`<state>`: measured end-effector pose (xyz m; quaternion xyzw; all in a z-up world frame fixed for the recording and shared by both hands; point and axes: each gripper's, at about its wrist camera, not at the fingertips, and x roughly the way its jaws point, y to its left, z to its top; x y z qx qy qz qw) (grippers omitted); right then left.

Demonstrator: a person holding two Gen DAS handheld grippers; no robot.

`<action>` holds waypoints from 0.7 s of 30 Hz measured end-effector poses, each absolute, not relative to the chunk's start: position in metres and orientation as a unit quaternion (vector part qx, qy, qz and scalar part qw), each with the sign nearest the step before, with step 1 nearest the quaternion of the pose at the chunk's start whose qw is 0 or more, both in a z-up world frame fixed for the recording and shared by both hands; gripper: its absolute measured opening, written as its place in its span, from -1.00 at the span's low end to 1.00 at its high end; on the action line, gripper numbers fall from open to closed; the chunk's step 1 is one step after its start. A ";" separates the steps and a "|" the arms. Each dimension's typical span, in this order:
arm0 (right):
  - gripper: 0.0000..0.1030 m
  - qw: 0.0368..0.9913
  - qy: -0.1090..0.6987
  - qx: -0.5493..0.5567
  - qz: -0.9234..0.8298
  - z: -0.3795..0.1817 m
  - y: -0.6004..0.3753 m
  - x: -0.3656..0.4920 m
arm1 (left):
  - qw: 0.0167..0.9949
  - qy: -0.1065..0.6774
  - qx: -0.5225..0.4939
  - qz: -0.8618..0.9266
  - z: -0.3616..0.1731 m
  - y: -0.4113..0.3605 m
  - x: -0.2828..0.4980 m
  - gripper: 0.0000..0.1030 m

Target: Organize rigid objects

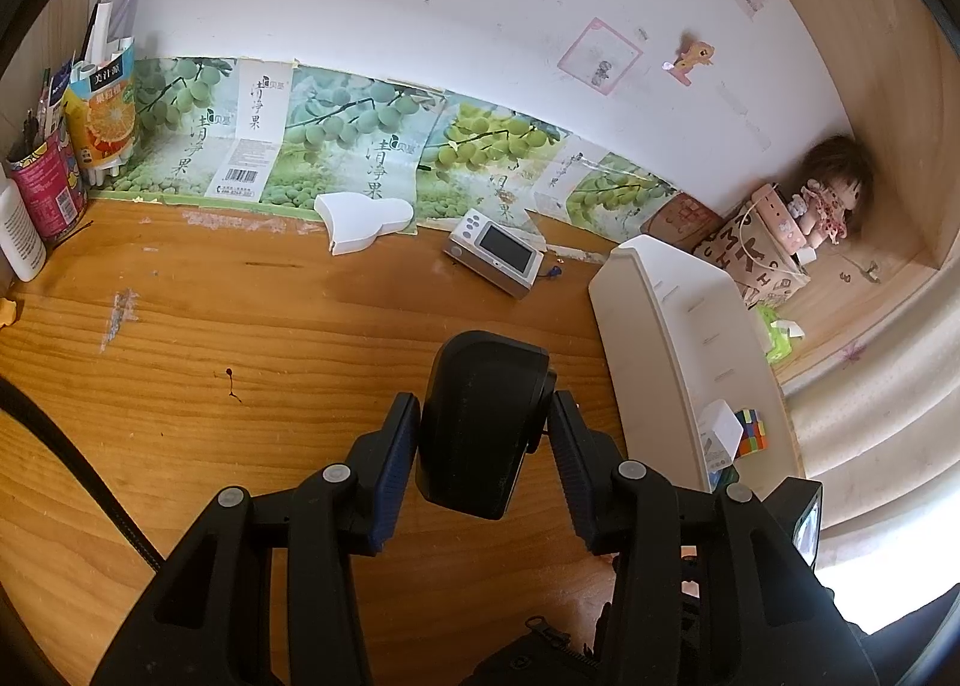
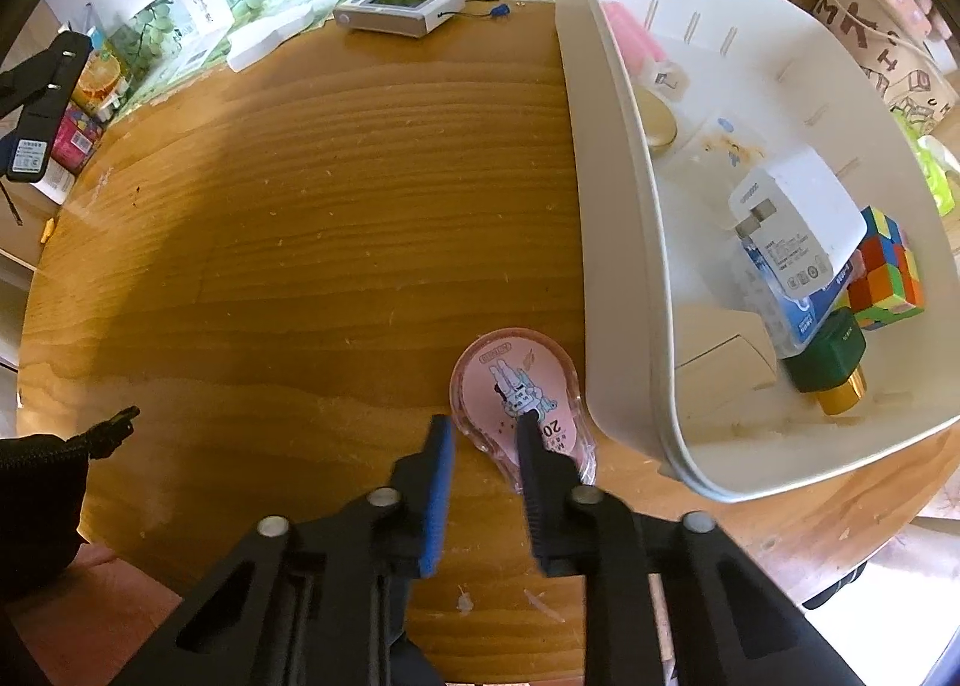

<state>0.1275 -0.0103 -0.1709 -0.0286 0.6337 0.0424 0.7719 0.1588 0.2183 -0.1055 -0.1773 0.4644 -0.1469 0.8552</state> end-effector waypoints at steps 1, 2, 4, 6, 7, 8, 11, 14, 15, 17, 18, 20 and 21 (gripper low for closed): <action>-0.87 0.772 0.634 -0.025 0.046 -0.170 -0.012 0.126 | 0.856 0.464 -0.177 -0.147 -0.106 0.218 0.158 -0.07; -0.87 0.772 0.633 -0.024 0.049 -0.170 -0.011 0.126 | 0.856 0.463 -0.176 -0.146 -0.106 0.218 0.158 -0.07; -0.91 0.772 0.633 -0.020 0.054 -0.170 -0.011 0.124 | 0.856 0.463 -0.177 -0.146 -0.106 0.218 0.158 -0.07; -0.92 0.772 0.633 -0.014 0.056 -0.170 -0.012 0.124 | 0.856 0.463 -0.177 -0.146 -0.105 0.218 0.157 -0.07; -0.92 0.773 0.632 -0.012 0.054 -0.170 -0.013 0.124 | 0.857 0.462 -0.177 -0.146 -0.105 0.218 0.157 -0.07; -0.92 0.774 0.631 -0.008 0.052 -0.169 -0.015 0.123 | 0.857 0.461 -0.177 -0.147 -0.105 0.219 0.156 -0.07; -0.92 0.776 0.628 0.010 0.052 -0.162 -0.025 0.117 | 0.857 0.460 -0.177 -0.148 -0.104 0.220 0.155 -0.07; -0.91 0.779 0.625 0.027 0.042 -0.158 -0.034 0.113 | 0.857 0.461 -0.177 -0.151 -0.104 0.220 0.155 -0.07; -0.91 0.779 0.624 0.035 0.037 -0.158 -0.038 0.112 | 0.856 0.461 -0.177 -0.152 -0.103 0.219 0.155 -0.07; -0.90 0.776 0.628 0.052 0.030 -0.159 -0.045 0.111 | 0.855 0.463 -0.176 -0.154 -0.104 0.218 0.156 -0.07; -0.88 0.774 0.630 0.059 0.027 -0.160 -0.048 0.111 | 0.854 0.464 -0.175 -0.156 -0.104 0.218 0.156 -0.07; -0.69 0.769 0.635 0.070 0.020 -0.162 -0.053 0.109 | 0.854 0.465 -0.173 -0.157 -0.104 0.216 0.157 -0.07; -0.61 0.768 0.635 0.074 0.019 -0.163 -0.055 0.108 | 0.854 0.465 -0.173 -0.158 -0.105 0.215 0.157 -0.07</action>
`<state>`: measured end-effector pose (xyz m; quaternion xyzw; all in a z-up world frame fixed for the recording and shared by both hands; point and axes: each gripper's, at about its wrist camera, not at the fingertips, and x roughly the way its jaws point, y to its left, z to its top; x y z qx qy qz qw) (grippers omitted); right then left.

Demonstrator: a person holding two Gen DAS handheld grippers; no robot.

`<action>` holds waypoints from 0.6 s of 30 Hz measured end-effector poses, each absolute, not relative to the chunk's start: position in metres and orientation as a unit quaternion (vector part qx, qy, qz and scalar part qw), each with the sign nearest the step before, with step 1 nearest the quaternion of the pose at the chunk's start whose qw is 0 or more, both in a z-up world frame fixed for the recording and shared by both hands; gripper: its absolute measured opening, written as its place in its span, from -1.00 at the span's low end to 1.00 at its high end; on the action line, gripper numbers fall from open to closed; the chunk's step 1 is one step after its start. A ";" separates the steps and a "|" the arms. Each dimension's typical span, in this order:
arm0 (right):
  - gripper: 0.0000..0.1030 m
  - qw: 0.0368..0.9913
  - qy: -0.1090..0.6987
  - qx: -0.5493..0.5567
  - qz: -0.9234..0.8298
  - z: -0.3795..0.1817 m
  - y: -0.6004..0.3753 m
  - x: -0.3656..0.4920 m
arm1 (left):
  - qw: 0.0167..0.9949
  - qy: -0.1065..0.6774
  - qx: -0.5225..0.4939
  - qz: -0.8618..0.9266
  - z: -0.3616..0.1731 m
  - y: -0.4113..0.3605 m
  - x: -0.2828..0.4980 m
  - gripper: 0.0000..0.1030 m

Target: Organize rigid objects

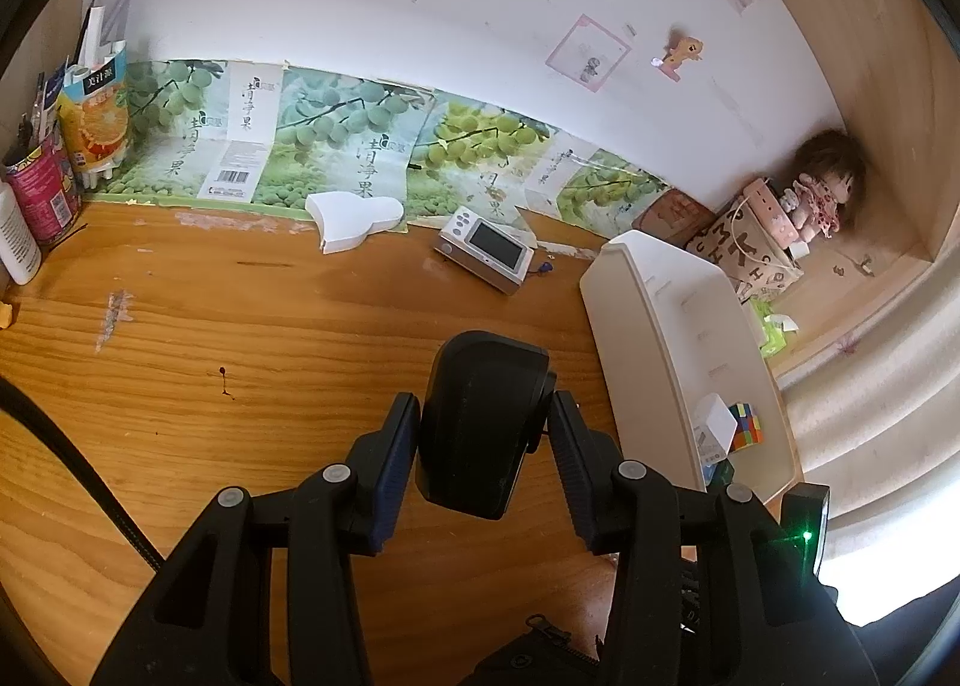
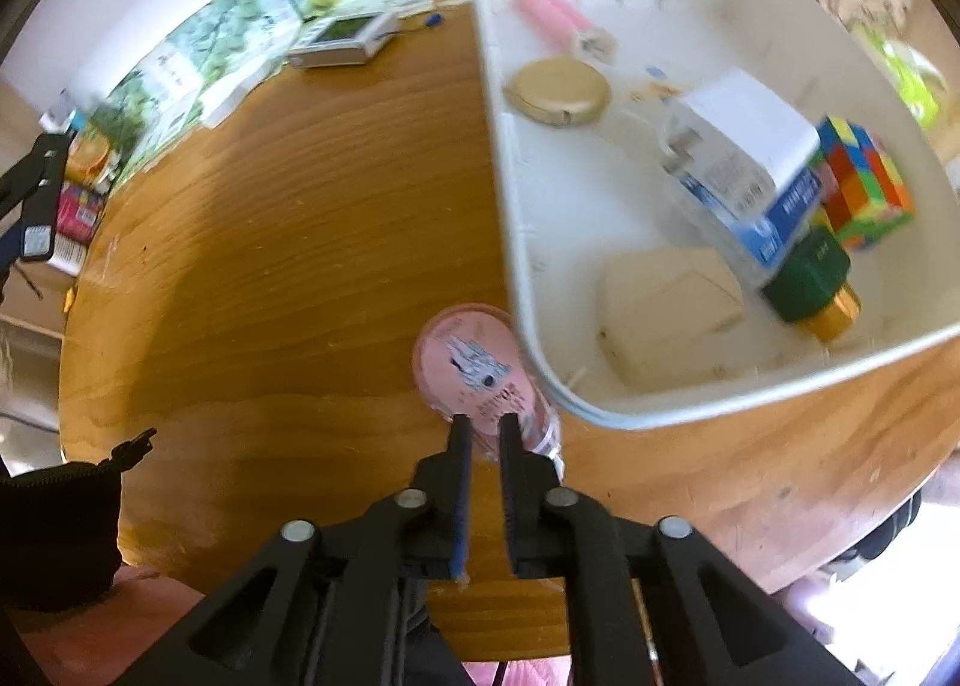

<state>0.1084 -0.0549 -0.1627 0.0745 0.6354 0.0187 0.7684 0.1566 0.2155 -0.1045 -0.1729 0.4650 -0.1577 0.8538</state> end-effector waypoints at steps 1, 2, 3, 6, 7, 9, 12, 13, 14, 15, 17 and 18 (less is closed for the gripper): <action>-0.38 0.768 0.635 0.079 0.018 -0.164 -0.055 0.109 | 0.853 0.466 -0.173 -0.158 -0.105 0.215 0.157 -0.07; -0.13 0.767 0.636 0.082 0.018 -0.164 -0.055 0.109 | 0.853 0.466 -0.173 -0.159 -0.105 0.215 0.157 -0.07; -0.03 0.768 0.635 0.083 0.018 -0.165 -0.054 0.111 | 0.853 0.467 -0.173 -0.159 -0.106 0.215 0.157 -0.07; 0.14 0.769 0.634 0.076 0.024 -0.167 -0.047 0.114 | 0.852 0.469 -0.173 -0.157 -0.107 0.215 0.157 -0.07; 0.18 0.769 0.635 0.071 0.028 -0.168 -0.046 0.115 | 0.852 0.469 -0.172 -0.157 -0.107 0.215 0.157 -0.07; 0.28 0.767 0.638 0.057 0.030 -0.171 -0.037 0.120 | 0.851 0.470 -0.172 -0.156 -0.107 0.215 0.157 -0.07; 0.45 0.764 0.643 0.041 0.034 -0.174 -0.028 0.125 | 0.853 0.469 -0.171 -0.154 -0.107 0.215 0.157 -0.07; 0.49 0.763 0.644 0.035 0.035 -0.175 -0.025 0.126 | 0.853 0.469 -0.171 -0.153 -0.107 0.215 0.157 -0.07; 0.52 0.763 0.645 0.030 0.036 -0.176 -0.023 0.126 | 0.853 0.469 -0.172 -0.151 -0.107 0.216 0.157 -0.07; 0.54 0.762 0.647 0.023 0.036 -0.177 -0.021 0.127 | 0.853 0.469 -0.173 -0.150 -0.107 0.217 0.157 -0.07; 0.57 0.760 0.649 0.005 0.034 -0.179 -0.013 0.129 | 0.852 0.470 -0.174 -0.149 -0.108 0.217 0.157 -0.07; 0.57 0.759 0.651 -0.004 0.031 -0.180 -0.008 0.131 | 0.852 0.471 -0.173 -0.149 -0.108 0.216 0.157 -0.07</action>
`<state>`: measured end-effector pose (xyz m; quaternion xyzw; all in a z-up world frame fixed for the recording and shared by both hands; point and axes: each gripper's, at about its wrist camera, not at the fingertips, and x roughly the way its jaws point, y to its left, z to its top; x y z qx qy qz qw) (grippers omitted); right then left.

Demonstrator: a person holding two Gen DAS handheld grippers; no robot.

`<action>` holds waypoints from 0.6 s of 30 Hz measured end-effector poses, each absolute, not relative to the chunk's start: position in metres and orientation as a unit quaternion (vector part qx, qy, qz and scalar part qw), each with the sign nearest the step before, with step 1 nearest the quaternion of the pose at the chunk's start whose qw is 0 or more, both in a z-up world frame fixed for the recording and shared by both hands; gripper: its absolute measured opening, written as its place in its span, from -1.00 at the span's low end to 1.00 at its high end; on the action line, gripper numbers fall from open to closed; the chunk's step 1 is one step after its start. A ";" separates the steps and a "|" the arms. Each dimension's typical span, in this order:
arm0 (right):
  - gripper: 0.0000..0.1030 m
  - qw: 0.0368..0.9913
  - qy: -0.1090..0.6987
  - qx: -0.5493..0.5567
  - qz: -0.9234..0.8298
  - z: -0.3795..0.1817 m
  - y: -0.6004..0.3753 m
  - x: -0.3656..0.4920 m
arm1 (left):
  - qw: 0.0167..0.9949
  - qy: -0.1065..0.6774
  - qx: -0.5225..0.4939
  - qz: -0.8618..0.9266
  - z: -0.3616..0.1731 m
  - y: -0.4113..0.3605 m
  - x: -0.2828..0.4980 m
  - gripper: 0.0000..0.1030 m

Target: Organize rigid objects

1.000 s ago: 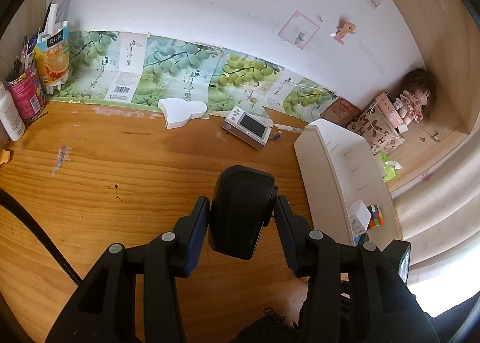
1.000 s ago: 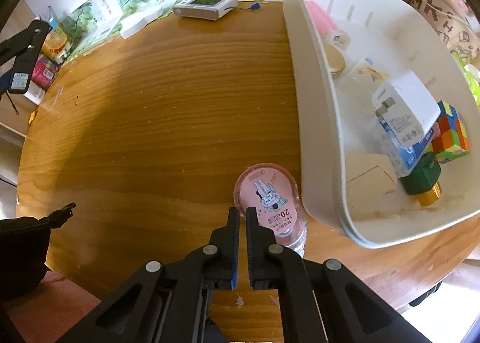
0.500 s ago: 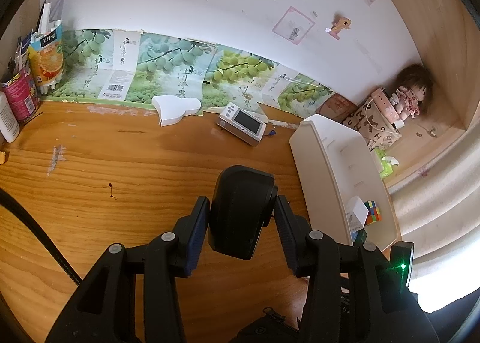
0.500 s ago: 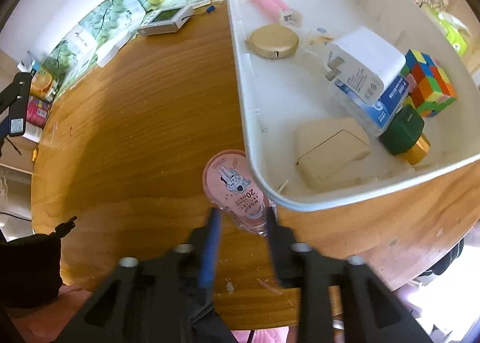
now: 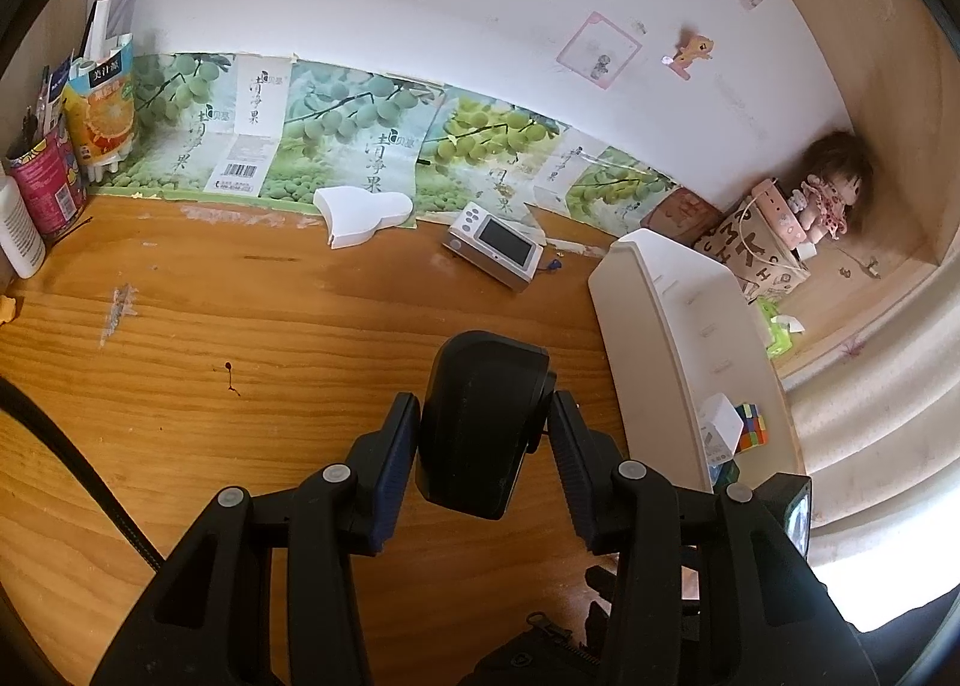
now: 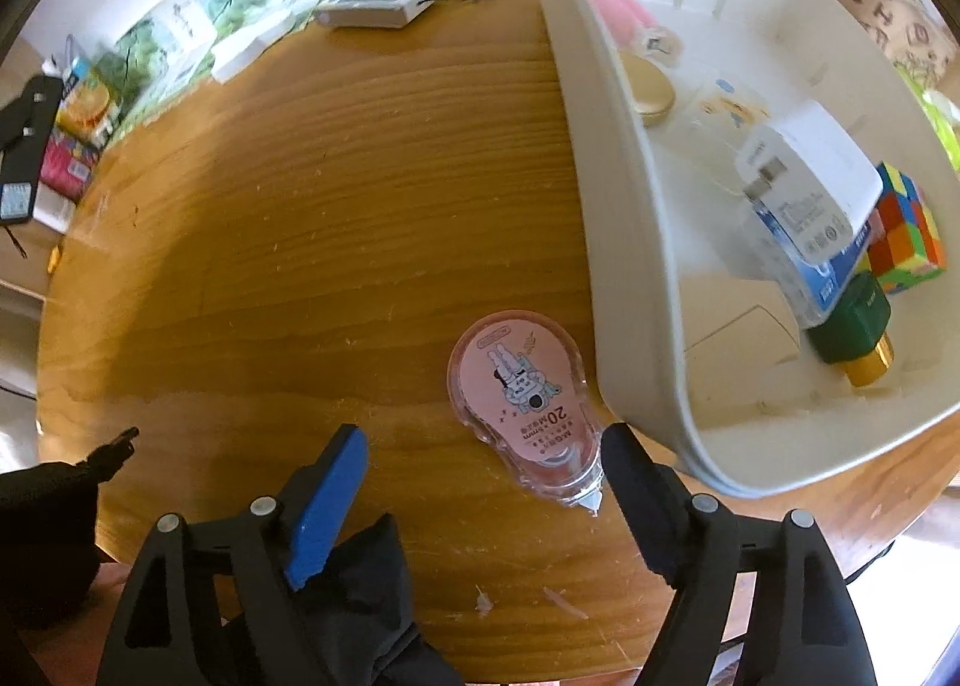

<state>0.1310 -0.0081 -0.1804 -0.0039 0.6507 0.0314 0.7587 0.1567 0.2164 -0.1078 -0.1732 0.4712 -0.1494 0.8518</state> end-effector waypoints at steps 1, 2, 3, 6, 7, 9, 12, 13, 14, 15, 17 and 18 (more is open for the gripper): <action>0.57 0.757 0.653 -0.015 0.029 -0.182 -0.004 0.133 | 0.852 0.472 -0.172 -0.150 -0.108 0.215 0.157 -0.07; 0.57 0.755 0.655 -0.030 0.026 -0.184 0.001 0.135 | 0.851 0.472 -0.172 -0.151 -0.108 0.214 0.156 -0.07; 0.57 0.753 0.656 -0.041 0.024 -0.185 0.006 0.137 | 0.851 0.473 -0.170 -0.152 -0.108 0.214 0.156 -0.07; 0.57 0.747 0.661 -0.070 0.012 -0.190 0.018 0.141 | 0.851 0.474 -0.166 -0.153 -0.107 0.212 0.156 -0.07; 0.57 0.746 0.661 -0.078 0.010 -0.192 0.022 0.142 | 0.851 0.473 -0.166 -0.153 -0.107 0.212 0.155 -0.07; 0.57 0.746 0.660 -0.087 0.009 -0.194 0.026 0.142 | 0.852 0.473 -0.167 -0.151 -0.107 0.213 0.156 -0.07; 0.44 0.748 0.657 -0.092 0.002 -0.193 0.027 0.141 | 0.852 0.473 -0.168 -0.149 -0.107 0.213 0.155 -0.07; 0.34 0.749 0.656 -0.092 -0.001 -0.192 0.027 0.141 | 0.852 0.474 -0.167 -0.150 -0.107 0.213 0.155 -0.07; 0.27 0.751 0.654 -0.091 -0.003 -0.192 0.027 0.140 | 0.851 0.474 -0.167 -0.150 -0.108 0.213 0.155 -0.07; 0.25 0.752 0.653 -0.091 -0.003 -0.192 0.028 0.139 | 0.851 0.474 -0.167 -0.151 -0.108 0.213 0.155 -0.07; 0.14 0.753 0.651 -0.094 -0.005 -0.192 0.028 0.138 | 0.851 0.475 -0.166 -0.152 -0.108 0.211 0.155 -0.07; 0.11 0.754 0.650 -0.096 -0.006 -0.192 0.028 0.138 | 0.851 0.476 -0.165 -0.153 -0.108 0.211 0.155 -0.07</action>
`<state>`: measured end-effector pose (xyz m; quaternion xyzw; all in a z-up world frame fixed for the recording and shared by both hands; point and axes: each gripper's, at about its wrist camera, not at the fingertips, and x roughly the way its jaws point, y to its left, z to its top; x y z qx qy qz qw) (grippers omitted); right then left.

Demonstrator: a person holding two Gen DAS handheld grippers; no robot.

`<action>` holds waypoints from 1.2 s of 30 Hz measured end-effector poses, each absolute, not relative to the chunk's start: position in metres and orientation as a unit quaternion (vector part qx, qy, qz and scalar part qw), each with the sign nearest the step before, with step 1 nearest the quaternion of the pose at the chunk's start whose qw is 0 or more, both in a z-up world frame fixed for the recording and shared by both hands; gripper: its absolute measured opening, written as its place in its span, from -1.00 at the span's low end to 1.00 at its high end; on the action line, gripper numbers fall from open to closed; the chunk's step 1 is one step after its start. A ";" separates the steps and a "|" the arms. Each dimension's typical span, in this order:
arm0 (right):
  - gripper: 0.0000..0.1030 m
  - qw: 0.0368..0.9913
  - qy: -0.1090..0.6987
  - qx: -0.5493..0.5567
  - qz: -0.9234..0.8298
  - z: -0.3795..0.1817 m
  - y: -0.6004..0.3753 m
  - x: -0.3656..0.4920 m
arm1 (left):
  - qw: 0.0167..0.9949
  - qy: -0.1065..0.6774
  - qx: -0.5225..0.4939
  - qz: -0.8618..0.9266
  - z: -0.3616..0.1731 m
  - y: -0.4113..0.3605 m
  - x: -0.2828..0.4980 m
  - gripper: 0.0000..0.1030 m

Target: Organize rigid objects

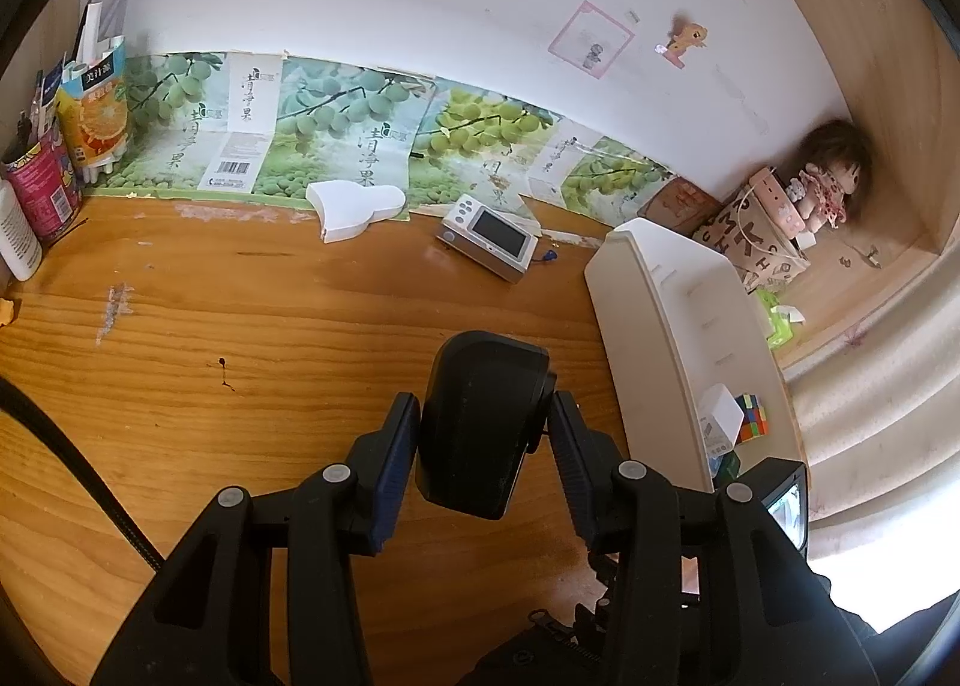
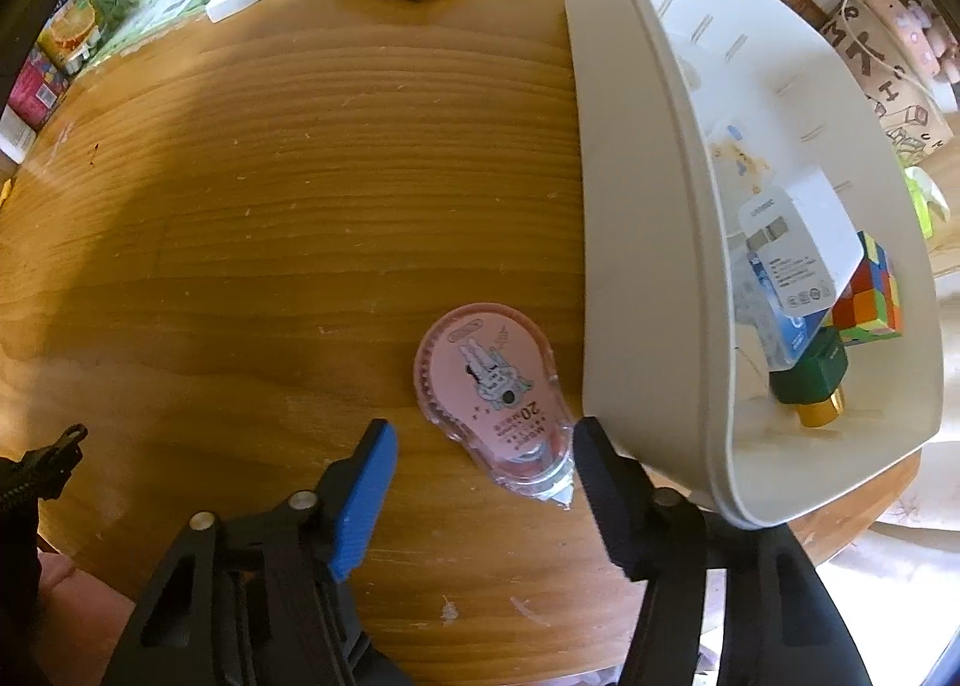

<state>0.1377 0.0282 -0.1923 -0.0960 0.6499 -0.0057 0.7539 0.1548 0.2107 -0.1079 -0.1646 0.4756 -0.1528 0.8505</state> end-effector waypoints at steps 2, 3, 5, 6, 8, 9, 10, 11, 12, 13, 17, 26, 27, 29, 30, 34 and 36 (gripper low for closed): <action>0.00 0.756 0.647 -0.100 -0.005 -0.190 0.022 0.130 | 0.851 0.475 -0.164 -0.153 -0.107 0.209 0.154 -0.07; -0.03 0.756 0.646 -0.102 -0.006 -0.189 0.021 0.130 | 0.851 0.475 -0.164 -0.153 -0.107 0.209 0.154 -0.07; -0.11 0.757 0.645 -0.103 -0.005 -0.189 0.020 0.128 | 0.851 0.474 -0.164 -0.153 -0.107 0.208 0.153 -0.07; -0.11 0.757 0.645 -0.102 -0.004 -0.189 0.020 0.126 | 0.851 0.474 -0.164 -0.152 -0.107 0.208 0.153 -0.07; -0.11 0.758 0.645 -0.098 -0.001 -0.188 0.018 0.125 | 0.852 0.473 -0.164 -0.152 -0.106 0.208 0.153 -0.07; -0.11 0.758 0.645 -0.097 0.001 -0.189 0.015 0.125 | 0.853 0.472 -0.164 -0.152 -0.106 0.208 0.153 -0.07; -0.10 0.758 0.645 -0.096 0.002 -0.189 0.015 0.124 | 0.853 0.471 -0.164 -0.151 -0.105 0.209 0.152 -0.07; -0.10 0.759 0.644 -0.095 0.004 -0.188 0.014 0.123 | 0.854 0.470 -0.166 -0.150 -0.105 0.209 0.152 -0.07; -0.08 0.759 0.644 -0.094 0.006 -0.189 0.014 0.123 | 0.854 0.470 -0.167 -0.149 -0.104 0.210 0.152 -0.07; -0.03 0.759 0.645 -0.090 0.011 -0.189 0.013 0.123 | 0.854 0.470 -0.167 -0.148 -0.105 0.210 0.152 -0.07; 0.11 0.757 0.648 -0.074 0.021 -0.178 -0.007 0.128 | 0.854 0.469 -0.166 -0.150 -0.104 0.210 0.150 -0.07; 0.56 0.752 0.654 -0.069 0.040 -0.184 0.002 0.134 | 0.855 0.468 -0.165 -0.151 -0.104 0.209 0.150 -0.07; 0.57 0.752 0.654 -0.068 0.040 -0.184 0.003 0.133 | 0.855 0.468 -0.165 -0.151 -0.104 0.210 0.150 -0.07; 0.60 0.752 0.655 -0.069 0.039 -0.185 0.012 0.136 | 0.855 0.468 -0.166 -0.150 -0.104 0.210 0.150 -0.07; 0.61 0.751 0.655 -0.070 0.038 -0.187 0.019 0.136 | 0.854 0.469 -0.166 -0.150 -0.105 0.210 0.150 -0.07; 0.74 0.751 0.655 -0.076 0.037 -0.194 0.022 0.143 | 0.854 0.470 -0.163 -0.152 -0.104 0.208 0.150 -0.07; 0.78 0.750 0.656 -0.082 0.033 -0.196 0.025 0.144 | 0.854 0.471 -0.162 -0.153 -0.104 0.207 0.149 -0.07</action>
